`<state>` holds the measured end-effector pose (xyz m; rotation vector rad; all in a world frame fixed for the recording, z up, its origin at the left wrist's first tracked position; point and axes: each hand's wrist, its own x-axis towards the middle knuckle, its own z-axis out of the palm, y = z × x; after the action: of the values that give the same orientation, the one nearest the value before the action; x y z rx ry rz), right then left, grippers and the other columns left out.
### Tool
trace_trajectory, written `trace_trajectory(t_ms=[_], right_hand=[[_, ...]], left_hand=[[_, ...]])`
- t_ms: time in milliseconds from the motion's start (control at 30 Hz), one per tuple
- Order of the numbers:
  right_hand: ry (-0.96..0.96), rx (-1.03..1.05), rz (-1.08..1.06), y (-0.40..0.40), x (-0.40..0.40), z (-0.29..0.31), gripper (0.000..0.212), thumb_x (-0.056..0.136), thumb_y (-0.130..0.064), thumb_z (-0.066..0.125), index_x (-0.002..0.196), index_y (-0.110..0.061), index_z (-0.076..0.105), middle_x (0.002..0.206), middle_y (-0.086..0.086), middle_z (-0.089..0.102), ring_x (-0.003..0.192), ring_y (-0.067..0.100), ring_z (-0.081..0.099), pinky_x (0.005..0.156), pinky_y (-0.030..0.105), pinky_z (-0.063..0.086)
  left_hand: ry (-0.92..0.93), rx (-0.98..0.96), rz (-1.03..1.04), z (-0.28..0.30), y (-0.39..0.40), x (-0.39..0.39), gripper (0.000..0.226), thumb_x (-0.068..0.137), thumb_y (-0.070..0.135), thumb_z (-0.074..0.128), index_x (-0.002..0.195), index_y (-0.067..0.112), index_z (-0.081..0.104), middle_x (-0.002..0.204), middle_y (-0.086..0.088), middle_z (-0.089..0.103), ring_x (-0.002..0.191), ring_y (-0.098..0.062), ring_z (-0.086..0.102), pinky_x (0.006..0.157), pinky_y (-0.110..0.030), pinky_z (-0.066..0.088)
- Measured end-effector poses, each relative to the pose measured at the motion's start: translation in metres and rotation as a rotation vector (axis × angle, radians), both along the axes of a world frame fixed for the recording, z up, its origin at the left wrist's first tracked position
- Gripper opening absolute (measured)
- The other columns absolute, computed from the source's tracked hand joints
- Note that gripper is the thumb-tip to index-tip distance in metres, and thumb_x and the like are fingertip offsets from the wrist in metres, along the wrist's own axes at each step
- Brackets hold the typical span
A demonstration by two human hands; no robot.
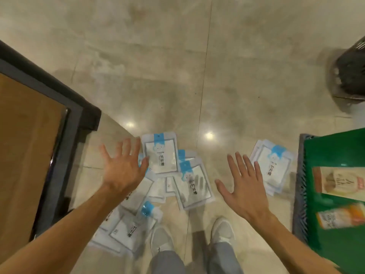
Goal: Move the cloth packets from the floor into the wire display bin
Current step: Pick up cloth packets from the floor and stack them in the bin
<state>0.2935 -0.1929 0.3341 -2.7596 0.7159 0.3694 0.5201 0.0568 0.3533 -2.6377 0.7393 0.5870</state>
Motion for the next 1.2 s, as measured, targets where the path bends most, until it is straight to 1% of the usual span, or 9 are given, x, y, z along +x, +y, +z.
trace_trajectory(t_ms=[200,333,500,633,800,967,1067,1133,1200], right_hand=[[0.093,0.021,0.016,0.005,-0.001,-0.189,0.088,0.095,-0.073,0.023,0.163,-0.016,0.027,0.170,0.010,0.024,0.157,0.030,0.023,0.129,0.050,0.010],[0.136,0.008,0.051,0.005,-0.002,-0.297,0.095,0.095,-0.076,0.015,0.160,-0.009,0.033,0.168,0.015,0.029,0.155,0.033,0.028,0.128,0.054,0.014],[0.180,0.052,0.077,0.021,-0.010,-0.380,0.134,0.072,-0.102,0.020,0.162,-0.003,0.018,0.172,0.016,0.012,0.160,0.030,0.009,0.125,0.057,0.001],[0.100,0.077,0.016,0.028,-0.015,-0.396,0.139,0.063,-0.103,0.031,0.163,-0.007,0.017,0.172,0.018,0.009,0.159,0.032,0.007,0.124,0.057,0.000],[-0.093,0.273,-0.148,0.016,-0.012,-0.392,0.114,0.058,-0.085,0.060,0.147,-0.016,0.047,0.162,0.009,0.031,0.149,0.025,0.023,0.117,0.043,0.011],[-0.092,0.353,-0.227,0.003,0.008,-0.388,0.080,0.050,-0.062,0.085,0.107,-0.011,0.061,0.143,0.001,0.044,0.129,0.013,0.029,0.106,0.032,0.020],[-0.151,0.513,-0.386,-0.001,0.018,-0.374,0.055,0.072,-0.037,0.090,0.113,-0.009,0.066,0.115,-0.001,0.059,0.110,0.020,0.053,0.094,0.033,0.043],[-0.170,0.650,-0.453,-0.006,0.023,-0.363,0.035,0.082,-0.019,0.085,0.111,-0.016,0.065,0.098,-0.006,0.067,0.095,0.022,0.065,0.078,0.031,0.053],[-0.191,0.753,-0.499,-0.012,0.026,-0.355,0.035,0.085,-0.012,0.082,0.115,-0.019,0.064,0.101,-0.004,0.072,0.094,0.020,0.070,0.081,0.033,0.057]], left_hand=[[0.030,0.049,0.024,-0.195,0.016,0.016,0.075,0.100,0.059,-0.004,0.163,0.020,-0.005,0.171,-0.008,0.004,0.157,-0.027,0.010,0.119,-0.069,0.000],[0.009,0.060,0.058,-0.302,0.021,0.020,0.073,0.102,0.055,0.010,0.161,0.013,0.015,0.168,-0.011,0.019,0.153,-0.029,0.022,0.118,-0.070,0.007],[0.072,-0.056,0.292,-0.387,0.030,0.016,0.104,0.092,0.081,0.013,0.160,0.003,0.008,0.170,-0.013,0.008,0.157,-0.027,0.005,0.122,-0.063,0.004],[0.105,-0.236,0.461,-0.403,0.030,0.011,0.119,0.083,0.086,0.038,0.161,0.003,0.001,0.171,-0.012,-0.006,0.157,-0.023,-0.010,0.125,-0.051,-0.007],[0.070,-0.477,0.650,-0.393,0.015,0.024,0.102,0.067,0.066,0.082,0.140,0.009,0.040,0.157,-0.011,0.025,0.148,-0.029,0.023,0.124,-0.045,0.015],[0.091,-0.468,0.561,-0.382,-0.004,0.037,0.072,0.066,0.055,0.088,0.116,0.012,0.058,0.151,-0.007,0.035,0.146,-0.026,0.024,0.121,-0.043,0.019],[0.105,-0.573,0.540,-0.363,-0.019,0.032,0.041,0.074,0.038,0.089,0.091,0.018,0.057,0.113,-0.004,0.056,0.128,-0.029,0.046,0.111,-0.041,0.034],[0.242,-0.742,0.662,-0.356,-0.023,0.029,0.035,0.077,0.024,0.088,0.102,0.013,0.067,0.099,0.001,0.062,0.107,-0.024,0.061,0.096,-0.033,0.048],[0.368,-0.866,0.752,-0.351,-0.022,0.029,0.044,0.077,0.013,0.088,0.117,0.009,0.069,0.098,0.004,0.069,0.097,-0.015,0.067,0.085,-0.025,0.053]])
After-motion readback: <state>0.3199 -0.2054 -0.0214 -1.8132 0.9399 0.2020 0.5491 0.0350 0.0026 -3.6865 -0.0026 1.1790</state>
